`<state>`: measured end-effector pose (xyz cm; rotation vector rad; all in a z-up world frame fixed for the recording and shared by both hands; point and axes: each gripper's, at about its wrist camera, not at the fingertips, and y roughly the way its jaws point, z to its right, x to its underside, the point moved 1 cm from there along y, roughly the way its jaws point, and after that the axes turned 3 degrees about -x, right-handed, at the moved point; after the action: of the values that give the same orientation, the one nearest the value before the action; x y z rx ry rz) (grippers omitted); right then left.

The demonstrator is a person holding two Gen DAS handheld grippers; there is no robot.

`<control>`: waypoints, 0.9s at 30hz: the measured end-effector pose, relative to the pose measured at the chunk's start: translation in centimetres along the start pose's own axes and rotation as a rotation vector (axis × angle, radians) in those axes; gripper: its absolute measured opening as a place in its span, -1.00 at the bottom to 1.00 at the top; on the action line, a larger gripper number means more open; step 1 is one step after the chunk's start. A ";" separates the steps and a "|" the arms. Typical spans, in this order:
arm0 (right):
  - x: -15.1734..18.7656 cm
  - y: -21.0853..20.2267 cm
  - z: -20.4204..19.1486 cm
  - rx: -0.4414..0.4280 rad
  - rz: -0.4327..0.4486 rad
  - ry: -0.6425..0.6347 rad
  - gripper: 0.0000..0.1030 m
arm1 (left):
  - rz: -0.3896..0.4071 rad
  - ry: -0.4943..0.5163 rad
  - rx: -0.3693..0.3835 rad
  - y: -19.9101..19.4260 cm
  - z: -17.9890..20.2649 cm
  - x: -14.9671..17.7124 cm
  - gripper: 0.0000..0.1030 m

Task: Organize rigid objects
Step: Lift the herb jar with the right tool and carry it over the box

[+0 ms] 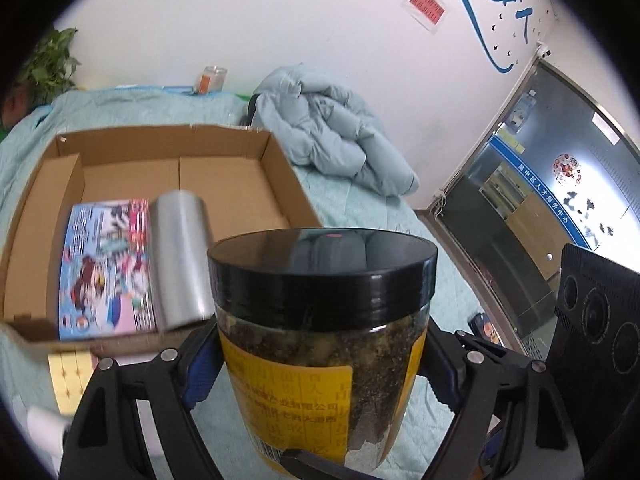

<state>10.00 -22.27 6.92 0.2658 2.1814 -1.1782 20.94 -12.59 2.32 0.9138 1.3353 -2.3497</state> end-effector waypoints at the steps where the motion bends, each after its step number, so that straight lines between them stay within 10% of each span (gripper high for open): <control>1: -0.9 0.0 0.1 0.003 0.001 -0.007 0.57 | 0.003 0.002 0.001 0.0 0.1 -0.2 0.65; 27: -7.2 8.8 7.4 0.028 -0.142 0.045 0.57 | -0.104 -0.071 0.033 9.5 -5.0 -4.4 0.65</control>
<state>22.82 -22.31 2.53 0.1524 2.2550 -1.2931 31.19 -13.69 -2.97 0.7792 1.3510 -2.4643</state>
